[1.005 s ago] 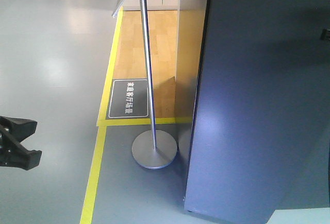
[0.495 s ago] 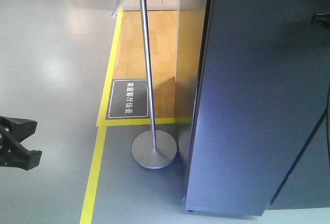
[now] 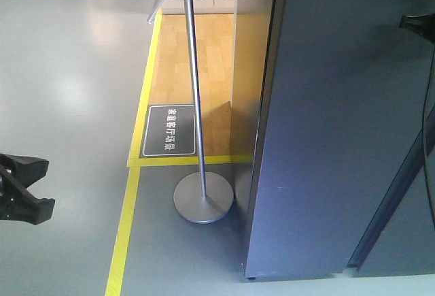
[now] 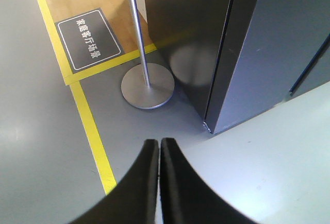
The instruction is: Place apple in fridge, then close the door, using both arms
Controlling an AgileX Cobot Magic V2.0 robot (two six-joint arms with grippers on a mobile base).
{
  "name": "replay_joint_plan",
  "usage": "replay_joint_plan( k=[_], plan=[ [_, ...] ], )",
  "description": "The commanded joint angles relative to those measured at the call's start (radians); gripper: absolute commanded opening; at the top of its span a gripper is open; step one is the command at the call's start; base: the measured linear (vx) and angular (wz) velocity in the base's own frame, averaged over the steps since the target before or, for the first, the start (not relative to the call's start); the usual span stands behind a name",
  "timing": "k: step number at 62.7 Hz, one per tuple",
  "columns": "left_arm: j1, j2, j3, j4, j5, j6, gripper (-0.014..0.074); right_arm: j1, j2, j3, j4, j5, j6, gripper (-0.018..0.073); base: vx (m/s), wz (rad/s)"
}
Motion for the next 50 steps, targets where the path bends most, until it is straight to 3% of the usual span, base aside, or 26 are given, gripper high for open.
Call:
replay_joint_plan(
  k=[1,11,27,41,50],
  plan=[
    [0.002,-0.011,-0.027,-0.008,-0.058,-0.007,-0.0006,0.006,-0.088,-0.035,0.015,0.066,-0.038,-0.0003,0.0,0.0],
    [0.002,-0.011,-0.027,-0.008,-0.058,-0.007,-0.0006,0.021,-0.115,-0.035,0.149,0.237,-0.29,-0.0003,0.0,0.0],
    [0.002,-0.011,-0.027,-0.008,-0.058,-0.007,-0.0006,0.039,-0.21,0.0,0.558,0.37,-0.654,-0.0003,0.0,0.0],
    [0.002,-0.011,-0.027,-0.008,-0.058,-0.007,-0.0006,0.127,-0.385,0.212,0.586,0.277,-0.659,-0.0003,0.0,0.0],
    [0.002,-0.011,-0.027,-0.008,-0.058,-0.007,-0.0006,0.164,-0.516,0.364,0.555,0.252,-0.63,-0.0003,0.0,0.0]
  ],
)
